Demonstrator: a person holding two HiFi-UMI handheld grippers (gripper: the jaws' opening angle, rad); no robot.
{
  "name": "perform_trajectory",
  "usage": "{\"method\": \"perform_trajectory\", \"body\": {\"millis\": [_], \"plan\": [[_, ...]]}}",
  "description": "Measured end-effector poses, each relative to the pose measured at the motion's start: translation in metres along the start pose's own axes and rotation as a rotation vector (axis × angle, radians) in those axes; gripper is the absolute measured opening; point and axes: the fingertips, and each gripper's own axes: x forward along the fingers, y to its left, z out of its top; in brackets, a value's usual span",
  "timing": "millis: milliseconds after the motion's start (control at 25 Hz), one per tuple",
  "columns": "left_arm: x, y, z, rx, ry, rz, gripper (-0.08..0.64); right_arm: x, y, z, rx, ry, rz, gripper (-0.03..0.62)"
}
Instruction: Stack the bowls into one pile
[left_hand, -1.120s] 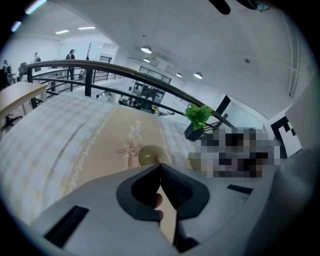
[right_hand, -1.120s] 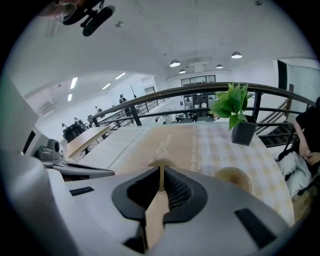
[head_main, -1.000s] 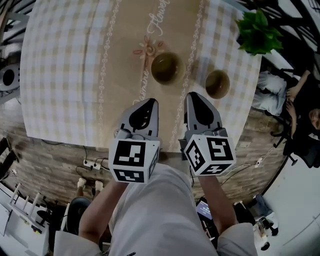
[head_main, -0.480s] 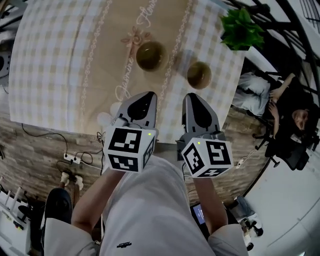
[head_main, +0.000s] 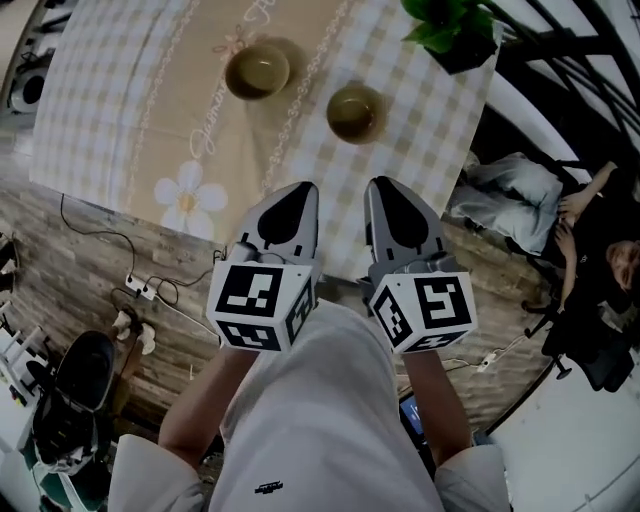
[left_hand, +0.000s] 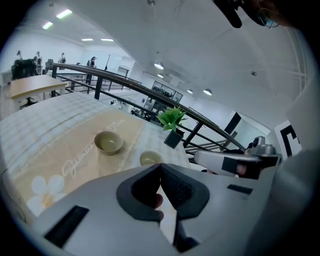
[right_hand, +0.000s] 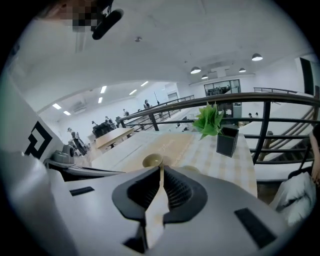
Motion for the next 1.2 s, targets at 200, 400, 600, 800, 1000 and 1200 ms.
{"method": "perform_trajectory", "body": {"millis": [200, 400, 600, 800, 1000, 1200], "plan": [[-0.009, -0.062, -0.033, -0.039, -0.041, 0.090, 0.023, -0.049, -0.034, -0.018, -0.035, 0.015, 0.104, 0.040], [-0.005, -0.098, -0.050, -0.046, -0.039, 0.104, 0.023, -0.069, -0.066, -0.034, -0.021, 0.028, 0.113, 0.040], [0.004, -0.094, -0.057, -0.055, -0.018, 0.127, 0.023, -0.063, -0.073, -0.045, 0.005, 0.052, 0.126, 0.040], [0.010, -0.085, -0.051, -0.044, -0.020, 0.138, 0.023, -0.050, -0.077, -0.050, 0.005, 0.069, 0.130, 0.040], [0.027, -0.067, -0.043, -0.025, -0.008, 0.124, 0.023, -0.027, -0.084, -0.047, -0.002, 0.068, 0.104, 0.040], [0.048, -0.048, -0.038, -0.026, 0.012, 0.103, 0.023, -0.002, -0.090, -0.047, 0.008, 0.078, 0.073, 0.040]]}}
